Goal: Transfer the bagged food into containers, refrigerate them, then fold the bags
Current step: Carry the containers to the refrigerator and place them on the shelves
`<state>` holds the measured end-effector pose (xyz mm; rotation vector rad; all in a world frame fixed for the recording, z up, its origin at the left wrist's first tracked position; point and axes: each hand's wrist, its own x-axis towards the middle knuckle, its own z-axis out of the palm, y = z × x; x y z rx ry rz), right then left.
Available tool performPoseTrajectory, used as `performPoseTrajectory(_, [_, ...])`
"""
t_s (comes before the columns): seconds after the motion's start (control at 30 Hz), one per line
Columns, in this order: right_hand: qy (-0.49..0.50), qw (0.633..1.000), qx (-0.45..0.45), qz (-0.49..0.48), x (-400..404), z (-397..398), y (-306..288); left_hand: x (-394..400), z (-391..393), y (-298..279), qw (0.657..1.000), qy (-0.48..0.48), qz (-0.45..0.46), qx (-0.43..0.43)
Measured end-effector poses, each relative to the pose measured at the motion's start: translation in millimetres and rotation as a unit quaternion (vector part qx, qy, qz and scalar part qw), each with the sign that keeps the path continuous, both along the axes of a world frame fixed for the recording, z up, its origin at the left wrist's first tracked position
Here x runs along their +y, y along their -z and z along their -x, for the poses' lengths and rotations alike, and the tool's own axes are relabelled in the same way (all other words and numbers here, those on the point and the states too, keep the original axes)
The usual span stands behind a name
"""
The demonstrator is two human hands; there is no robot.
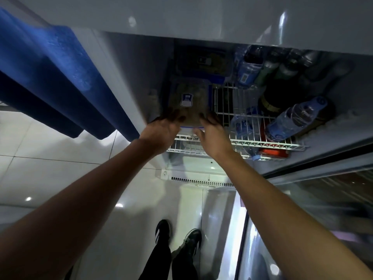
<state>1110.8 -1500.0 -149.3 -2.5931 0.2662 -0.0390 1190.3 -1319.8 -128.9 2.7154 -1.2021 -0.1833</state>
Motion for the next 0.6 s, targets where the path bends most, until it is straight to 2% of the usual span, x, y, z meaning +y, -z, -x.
performPoseTrajectory(0.23, [-0.023,0.994,0.077,0.077,-2.6,-4.8,-12.1,-1.4,8.4,-7.8,1.0,-0.003,-0.011,0.025])
performPoseTrajectory(0.4, [-0.059,0.988,0.059,0.132,-1.8,17.2,-36.1,12.6,31.3,-25.1,0.999,-0.002,-0.033,0.018])
performPoseTrajectory(0.6, [-0.117,0.982,0.102,0.11,44.8,60.4,-54.2,52.7,91.3,-44.5,0.997,-0.062,-0.034,0.044])
